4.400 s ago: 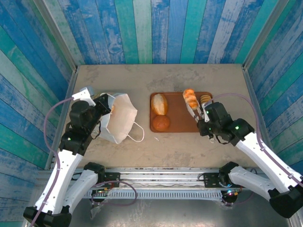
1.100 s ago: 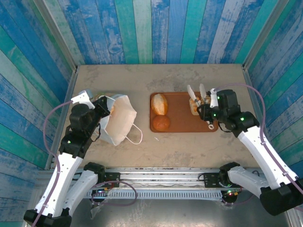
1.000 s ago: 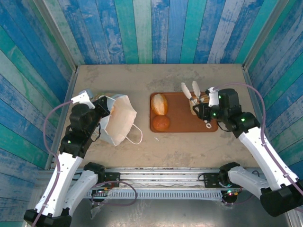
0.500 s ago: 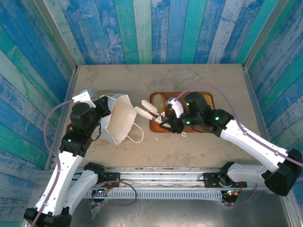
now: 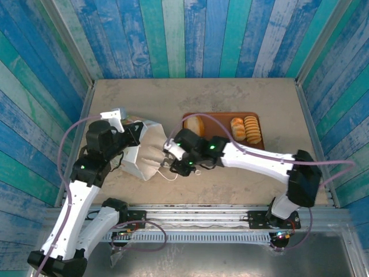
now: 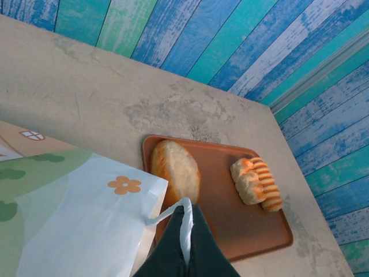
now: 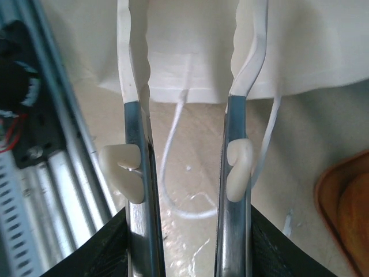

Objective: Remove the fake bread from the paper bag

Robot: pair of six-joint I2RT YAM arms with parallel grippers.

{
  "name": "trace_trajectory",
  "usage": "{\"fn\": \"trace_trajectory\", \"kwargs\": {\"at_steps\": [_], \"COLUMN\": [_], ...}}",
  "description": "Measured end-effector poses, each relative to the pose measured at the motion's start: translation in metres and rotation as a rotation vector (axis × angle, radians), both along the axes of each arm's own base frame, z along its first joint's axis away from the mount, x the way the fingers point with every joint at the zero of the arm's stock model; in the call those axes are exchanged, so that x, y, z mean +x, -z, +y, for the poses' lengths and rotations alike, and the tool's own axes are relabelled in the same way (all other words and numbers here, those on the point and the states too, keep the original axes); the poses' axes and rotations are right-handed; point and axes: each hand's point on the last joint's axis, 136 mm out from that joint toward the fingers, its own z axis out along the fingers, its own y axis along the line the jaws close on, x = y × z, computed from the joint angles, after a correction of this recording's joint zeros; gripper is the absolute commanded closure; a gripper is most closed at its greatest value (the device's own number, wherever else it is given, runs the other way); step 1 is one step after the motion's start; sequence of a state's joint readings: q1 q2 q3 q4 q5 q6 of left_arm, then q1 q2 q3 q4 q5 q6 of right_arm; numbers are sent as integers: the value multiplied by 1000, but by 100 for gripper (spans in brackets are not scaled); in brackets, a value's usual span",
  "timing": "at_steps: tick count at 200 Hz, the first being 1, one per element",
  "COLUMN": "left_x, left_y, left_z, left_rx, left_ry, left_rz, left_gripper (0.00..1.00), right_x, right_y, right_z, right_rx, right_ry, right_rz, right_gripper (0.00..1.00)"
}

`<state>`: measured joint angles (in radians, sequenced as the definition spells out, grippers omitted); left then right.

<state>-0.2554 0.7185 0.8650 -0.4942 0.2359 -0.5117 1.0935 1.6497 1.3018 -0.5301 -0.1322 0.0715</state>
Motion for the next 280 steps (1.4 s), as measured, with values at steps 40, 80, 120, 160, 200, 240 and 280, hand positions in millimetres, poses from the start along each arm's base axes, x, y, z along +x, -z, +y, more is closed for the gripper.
{"fn": "trace_trajectory", "kwargs": {"at_steps": [40, 80, 120, 160, 200, 240, 280], "left_x": [-10, -8, -6, -4, -3, -2, -3], "left_y": [-8, -8, -10, -15, -17, -16, -17], "left_z": [8, 14, 18, 20, 20, 21, 22], "left_rx": [6, 5, -2, -16, -27, -40, -43], "left_ry": [-32, -73, -102, -116, -122, -130, -139], "left_rz": [-14, -11, -16, -31, -41, -43, -49], "left_gripper": [100, 100, 100, 100, 100, 100, 100], "right_x": [23, 44, 55, 59, 61, 63, 69], "right_y": [24, 31, 31, 39, 51, 54, 52], "right_z": [28, 43, 53, 63, 71, 78, 91], "right_rx": [-146, -214, -233, -244, -246, -221, -198], "right_ry": [57, 93, 89, 73, 66, 72, 83], "right_rz": [-114, -196, -236, -243, -233, -232, -242], "right_gripper": [51, 51, 51, 49, 49, 49, 46]}}
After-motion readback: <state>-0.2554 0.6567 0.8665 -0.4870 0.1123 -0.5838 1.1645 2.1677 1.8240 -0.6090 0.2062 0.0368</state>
